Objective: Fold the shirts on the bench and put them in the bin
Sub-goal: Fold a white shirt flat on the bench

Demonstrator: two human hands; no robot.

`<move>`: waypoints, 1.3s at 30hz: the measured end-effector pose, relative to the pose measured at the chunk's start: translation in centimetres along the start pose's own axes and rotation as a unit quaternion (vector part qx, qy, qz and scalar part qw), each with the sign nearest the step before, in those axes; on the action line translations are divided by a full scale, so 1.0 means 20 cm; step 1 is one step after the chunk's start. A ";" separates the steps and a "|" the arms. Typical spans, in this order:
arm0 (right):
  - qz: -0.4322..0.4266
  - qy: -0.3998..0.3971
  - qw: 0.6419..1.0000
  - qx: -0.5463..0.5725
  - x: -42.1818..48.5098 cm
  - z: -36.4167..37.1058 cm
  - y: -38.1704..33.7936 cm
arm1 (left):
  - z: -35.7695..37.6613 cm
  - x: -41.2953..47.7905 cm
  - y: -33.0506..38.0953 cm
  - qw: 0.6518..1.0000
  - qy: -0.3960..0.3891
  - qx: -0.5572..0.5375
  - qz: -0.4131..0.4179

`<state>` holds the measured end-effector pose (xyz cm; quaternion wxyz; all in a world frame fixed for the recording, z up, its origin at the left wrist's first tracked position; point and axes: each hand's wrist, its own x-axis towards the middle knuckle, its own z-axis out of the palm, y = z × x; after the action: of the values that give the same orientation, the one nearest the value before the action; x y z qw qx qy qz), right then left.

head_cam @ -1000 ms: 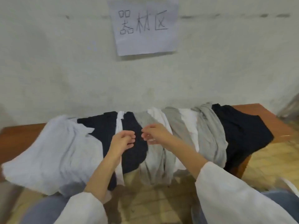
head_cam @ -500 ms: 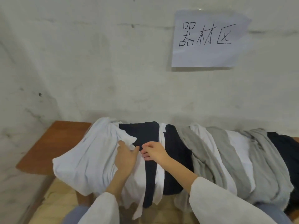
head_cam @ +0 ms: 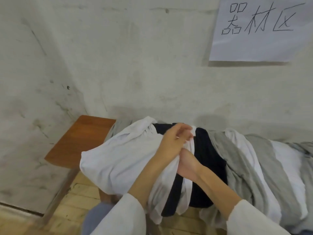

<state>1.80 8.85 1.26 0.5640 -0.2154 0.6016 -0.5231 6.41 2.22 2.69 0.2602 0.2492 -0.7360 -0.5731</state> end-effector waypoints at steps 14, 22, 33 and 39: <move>-0.170 0.124 0.954 0.213 -0.43 -0.81 -0.57 | -0.15 -0.16 -0.42 0.942 0.166 0.232 -0.176; 0.063 0.233 0.969 0.058 -0.40 -1.26 0.17 | 0.19 -0.24 -0.30 0.912 -0.002 0.287 -0.293; -0.068 0.189 0.970 0.136 -0.59 -1.24 0.03 | 0.13 -0.22 -0.11 0.934 -0.010 -0.215 -0.285; -0.114 0.172 0.932 0.297 -0.74 -1.34 -0.10 | 0.06 -0.17 -0.07 0.803 0.005 -0.526 -0.280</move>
<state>-19.05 31.15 4.77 0.4265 -0.0121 0.4781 -0.7677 8.18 5.10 0.78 0.1829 0.2726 -0.2184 -0.9190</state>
